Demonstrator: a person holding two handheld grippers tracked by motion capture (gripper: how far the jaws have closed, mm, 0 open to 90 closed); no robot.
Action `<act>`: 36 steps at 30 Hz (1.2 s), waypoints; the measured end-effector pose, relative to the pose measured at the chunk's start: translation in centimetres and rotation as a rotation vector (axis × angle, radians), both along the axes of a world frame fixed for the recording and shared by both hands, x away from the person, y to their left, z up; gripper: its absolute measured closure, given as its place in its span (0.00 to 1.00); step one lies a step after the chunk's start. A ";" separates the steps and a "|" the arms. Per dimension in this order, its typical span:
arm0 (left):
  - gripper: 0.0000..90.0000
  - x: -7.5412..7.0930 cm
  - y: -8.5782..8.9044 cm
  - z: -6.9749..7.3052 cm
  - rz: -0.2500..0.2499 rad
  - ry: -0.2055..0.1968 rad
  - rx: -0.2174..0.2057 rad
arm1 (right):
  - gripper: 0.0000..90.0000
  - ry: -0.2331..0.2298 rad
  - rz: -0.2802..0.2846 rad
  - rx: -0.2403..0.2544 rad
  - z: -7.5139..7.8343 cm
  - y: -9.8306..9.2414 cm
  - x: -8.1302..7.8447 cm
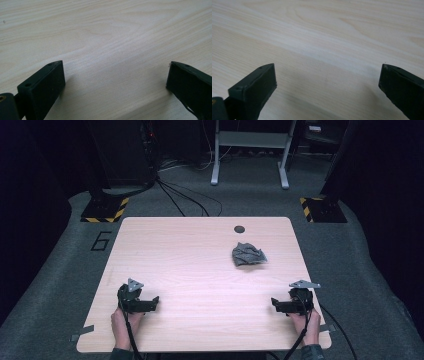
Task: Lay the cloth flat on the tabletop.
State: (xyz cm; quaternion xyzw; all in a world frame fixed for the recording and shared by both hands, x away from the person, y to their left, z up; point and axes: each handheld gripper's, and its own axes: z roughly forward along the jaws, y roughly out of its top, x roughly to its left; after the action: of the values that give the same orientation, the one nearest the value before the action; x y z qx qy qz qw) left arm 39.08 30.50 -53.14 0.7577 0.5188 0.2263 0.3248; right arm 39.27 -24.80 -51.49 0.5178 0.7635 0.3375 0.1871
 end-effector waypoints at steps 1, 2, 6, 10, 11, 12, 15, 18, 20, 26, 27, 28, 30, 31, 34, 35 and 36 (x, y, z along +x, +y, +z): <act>0.02 0.0 0.1 0.1 -0.009 0.006 0.009 | 0.01 0.002 -0.001 0.002 0.3 0.2 0.2; 0.02 0.0 0.1 0.0 -0.008 0.005 0.008 | 0.01 -0.005 0.011 -0.002 0.5 0.4 0.5; 0.02 0.0 0.1 0.0 -0.007 0.005 0.009 | 0.02 -0.007 0.025 0.028 1.5 1.0 1.6; 0.02 0.0 0.1 0.0 -0.007 0.005 0.008 | 0.02 0.002 0.035 0.056 2.1 1.4 3.3; 0.02 0.0 0.1 0.0 -0.007 0.005 0.009 | 0.02 -0.004 0.044 0.062 2.3 1.5 3.9; 0.02 0.0 0.1 0.0 -0.007 0.005 0.008 | 0.01 0.003 0.043 0.064 2.4 1.7 4.2; 0.02 0.0 0.1 0.0 -0.007 0.005 0.008 | 0.01 0.006 0.049 0.066 2.8 2.2 5.4; 0.02 0.0 0.1 0.0 -0.008 0.005 0.009 | 0.01 0.008 0.065 0.050 3.2 2.9 6.4; 0.02 0.0 0.1 0.0 -0.007 0.005 0.008 | 0.02 -0.001 0.079 0.039 3.7 3.6 7.2; 0.02 0.0 0.1 0.1 -0.009 0.006 0.009 | 0.02 -0.003 0.112 0.021 4.6 5.0 9.1; 0.02 0.0 0.1 0.1 -0.008 0.008 0.008 | 0.02 -0.004 0.108 0.017 4.7 5.3 9.5; 0.02 0.0 0.1 0.1 -0.009 0.006 0.009 | 0.02 0.001 0.112 0.020 4.8 5.5 9.7; 0.02 0.0 0.1 0.0 -0.009 0.006 0.008 | 0.04 0.000 0.112 0.030 5.1 5.9 10.4; 0.02 0.0 0.1 0.1 -0.009 0.008 0.008 | 0.05 -0.006 0.113 0.025 5.2 6.2 10.7; 0.02 0.0 0.0 0.1 -0.009 0.008 0.007 | 0.08 -0.006 0.123 0.027 5.3 6.6 11.6; 0.02 0.0 0.0 0.1 -0.009 0.008 0.007 | 0.09 -0.003 0.111 0.036 5.3 6.8 11.9; 0.02 0.0 0.0 0.1 -0.009 0.008 0.007 | 0.10 0.002 0.127 0.033 5.2 6.9 12.4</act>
State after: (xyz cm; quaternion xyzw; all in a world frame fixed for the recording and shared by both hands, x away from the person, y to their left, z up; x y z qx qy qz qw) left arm 39.04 30.55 -53.09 0.7621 0.5158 0.2238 0.3210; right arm 51.65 -17.92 -46.30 0.4716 0.7893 0.3610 0.1559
